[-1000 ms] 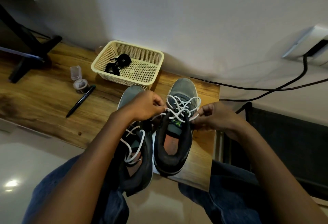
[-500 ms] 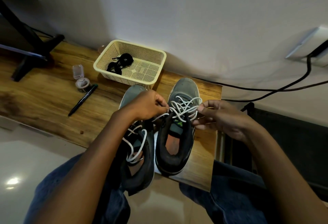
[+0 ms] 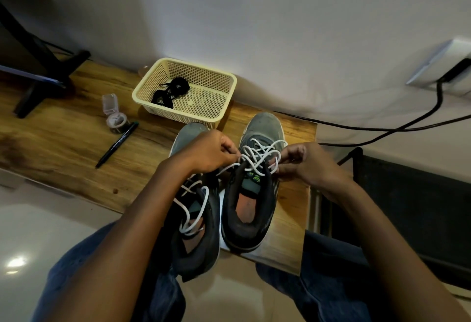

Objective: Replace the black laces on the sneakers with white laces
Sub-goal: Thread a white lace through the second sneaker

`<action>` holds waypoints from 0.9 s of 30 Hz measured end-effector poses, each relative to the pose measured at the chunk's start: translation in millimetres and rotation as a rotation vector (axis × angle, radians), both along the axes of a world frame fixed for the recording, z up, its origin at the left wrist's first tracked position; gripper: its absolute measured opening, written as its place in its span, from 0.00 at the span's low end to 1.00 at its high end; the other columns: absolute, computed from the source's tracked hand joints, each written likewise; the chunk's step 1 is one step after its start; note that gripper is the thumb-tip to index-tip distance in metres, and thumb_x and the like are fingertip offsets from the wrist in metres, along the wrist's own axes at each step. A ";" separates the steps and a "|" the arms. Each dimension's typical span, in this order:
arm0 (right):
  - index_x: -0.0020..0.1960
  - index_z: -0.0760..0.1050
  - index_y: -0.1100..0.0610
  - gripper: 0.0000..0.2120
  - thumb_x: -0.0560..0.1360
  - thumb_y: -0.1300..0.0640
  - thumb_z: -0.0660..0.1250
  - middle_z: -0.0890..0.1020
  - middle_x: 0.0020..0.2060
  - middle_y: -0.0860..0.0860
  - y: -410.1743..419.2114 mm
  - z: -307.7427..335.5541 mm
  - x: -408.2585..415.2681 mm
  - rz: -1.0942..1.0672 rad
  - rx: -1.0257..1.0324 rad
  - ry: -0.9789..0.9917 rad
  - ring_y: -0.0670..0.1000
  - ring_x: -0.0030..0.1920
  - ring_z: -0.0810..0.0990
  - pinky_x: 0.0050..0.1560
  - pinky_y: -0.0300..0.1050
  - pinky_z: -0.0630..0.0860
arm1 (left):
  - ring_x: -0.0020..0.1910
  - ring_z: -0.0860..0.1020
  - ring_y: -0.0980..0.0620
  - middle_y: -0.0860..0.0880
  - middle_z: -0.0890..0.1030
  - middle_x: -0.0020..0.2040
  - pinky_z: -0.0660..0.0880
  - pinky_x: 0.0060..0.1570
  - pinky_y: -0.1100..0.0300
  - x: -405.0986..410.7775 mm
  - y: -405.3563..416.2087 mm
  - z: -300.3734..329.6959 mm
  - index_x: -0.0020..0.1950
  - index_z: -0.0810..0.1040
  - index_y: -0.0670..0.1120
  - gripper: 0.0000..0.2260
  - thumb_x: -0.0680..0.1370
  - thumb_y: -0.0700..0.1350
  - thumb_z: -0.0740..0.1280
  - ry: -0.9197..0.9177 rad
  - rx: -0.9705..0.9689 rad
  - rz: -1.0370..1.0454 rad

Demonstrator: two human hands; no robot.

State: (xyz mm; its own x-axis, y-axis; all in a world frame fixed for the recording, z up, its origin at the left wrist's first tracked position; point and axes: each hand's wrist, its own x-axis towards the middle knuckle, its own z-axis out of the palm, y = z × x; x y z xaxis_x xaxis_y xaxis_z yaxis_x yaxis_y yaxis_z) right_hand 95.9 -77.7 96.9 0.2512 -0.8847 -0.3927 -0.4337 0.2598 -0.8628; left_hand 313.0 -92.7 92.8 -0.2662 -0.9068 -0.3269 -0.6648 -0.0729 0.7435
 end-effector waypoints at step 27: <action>0.53 0.67 0.59 0.05 0.83 0.58 0.54 0.82 0.46 0.58 2.3 2.8 -12.2 -0.017 0.173 -0.207 0.51 0.44 0.84 0.51 0.49 0.80 | 0.31 0.78 0.64 0.55 0.81 0.32 0.73 0.34 0.71 6.0 0.9 6.7 0.47 0.83 0.45 0.04 0.74 0.39 0.72 0.127 0.093 -0.044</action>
